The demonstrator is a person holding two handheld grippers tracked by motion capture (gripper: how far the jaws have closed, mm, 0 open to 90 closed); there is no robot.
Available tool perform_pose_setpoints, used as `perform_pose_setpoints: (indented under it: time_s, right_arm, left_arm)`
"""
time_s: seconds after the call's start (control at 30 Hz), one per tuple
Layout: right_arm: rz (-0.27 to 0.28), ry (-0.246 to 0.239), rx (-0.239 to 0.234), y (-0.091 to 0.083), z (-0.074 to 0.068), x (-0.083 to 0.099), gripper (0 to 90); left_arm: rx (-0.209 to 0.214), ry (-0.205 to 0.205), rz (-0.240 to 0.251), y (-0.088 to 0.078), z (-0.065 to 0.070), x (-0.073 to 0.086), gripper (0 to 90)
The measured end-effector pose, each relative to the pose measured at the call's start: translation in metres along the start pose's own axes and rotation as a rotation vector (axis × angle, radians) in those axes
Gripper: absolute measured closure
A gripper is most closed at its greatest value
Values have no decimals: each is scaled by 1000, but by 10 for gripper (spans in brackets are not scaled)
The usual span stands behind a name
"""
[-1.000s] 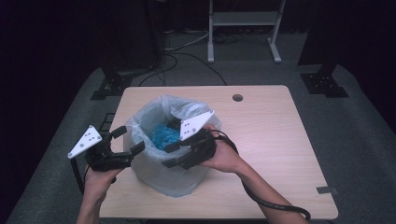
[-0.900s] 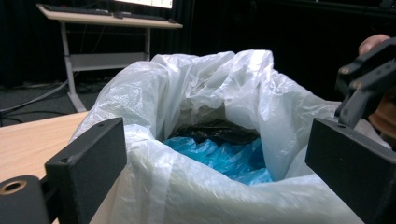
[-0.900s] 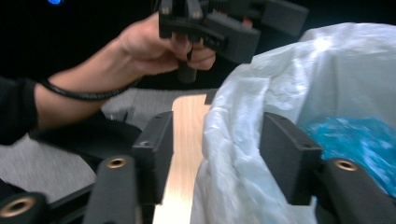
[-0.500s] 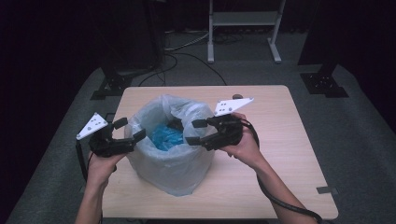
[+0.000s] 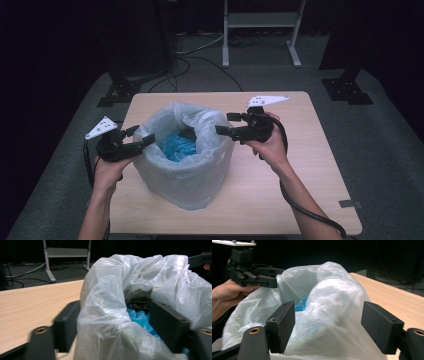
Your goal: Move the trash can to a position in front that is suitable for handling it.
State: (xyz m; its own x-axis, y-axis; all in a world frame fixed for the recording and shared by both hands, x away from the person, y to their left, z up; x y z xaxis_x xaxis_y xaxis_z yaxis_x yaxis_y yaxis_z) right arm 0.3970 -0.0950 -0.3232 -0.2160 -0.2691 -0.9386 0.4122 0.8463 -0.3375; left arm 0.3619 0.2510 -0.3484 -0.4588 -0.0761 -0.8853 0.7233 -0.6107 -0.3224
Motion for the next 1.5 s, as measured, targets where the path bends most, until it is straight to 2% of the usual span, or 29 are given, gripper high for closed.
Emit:
perform_pose_setpoints:
  time_s: [0.07,0.2,0.3,0.43,0.57,0.67,0.9,0.93,0.97,1.07,1.1,1.2,1.3,1.33,1.37,1.5]
  right_arm:
    - [-3,10,7,1,2,1,263]
    - [-17,31,16,5,9,2,263]
    - [-26,40,20,8,11,2,262]
    - [-34,49,17,11,14,2,262]
    - [-50,48,10,16,13,1,264]
    - [-64,40,8,20,11,0,306]
    - [-115,-16,43,27,5,-4,471]
    - [-115,-16,43,27,5,-4,471]
    - [-127,-27,54,29,4,-5,526]
    - [-134,-36,69,31,4,-7,575]
    - [-133,-41,80,32,3,-8,634]
    - [-141,-43,110,34,3,-11,711]
    - [-131,-26,116,34,5,-13,794]
    - [-131,-26,116,34,5,-13,794]
    - [-136,0,108,35,4,-15,848]
    - [-140,21,86,38,3,-18,885]
  left_arm:
    - [-1,4,4,0,0,-1,349]
    - [-10,33,3,-2,1,-3,497]
    - [-25,57,21,-4,2,-5,607]
    - [-45,76,26,-7,2,-7,716]
    - [-41,86,37,-11,2,-8,795]
    - [-35,95,37,-12,3,-8,842]
    - [-5,104,53,-15,6,-10,878]
    - [-5,104,53,-15,6,-10,879]
    - [6,94,60,-16,7,-11,879]
    - [17,91,67,-16,8,-13,881]
    - [30,86,72,-17,10,-14,881]
    - [48,76,81,-17,12,-15,882]
    - [69,67,92,-17,14,-17,882]
    - [69,67,92,-17,14,-17,883]
    - [78,65,94,-17,16,-18,883]
    - [95,56,97,-16,18,-19,885]
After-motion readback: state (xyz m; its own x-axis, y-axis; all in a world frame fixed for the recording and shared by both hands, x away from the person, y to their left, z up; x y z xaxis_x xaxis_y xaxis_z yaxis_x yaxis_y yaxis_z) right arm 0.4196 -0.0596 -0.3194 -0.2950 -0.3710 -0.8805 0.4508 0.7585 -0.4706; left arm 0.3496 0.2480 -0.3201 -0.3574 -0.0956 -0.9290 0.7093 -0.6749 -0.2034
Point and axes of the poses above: each handheld gripper's, and its own axes: y roughly forward along the jaws, x roughly out of its underside, z roughly to its right, the point moved 4 cm from there along y, roughly forward along the jaws, and after that the axes turned 11 degrees about -y, right-handed, at the moved point
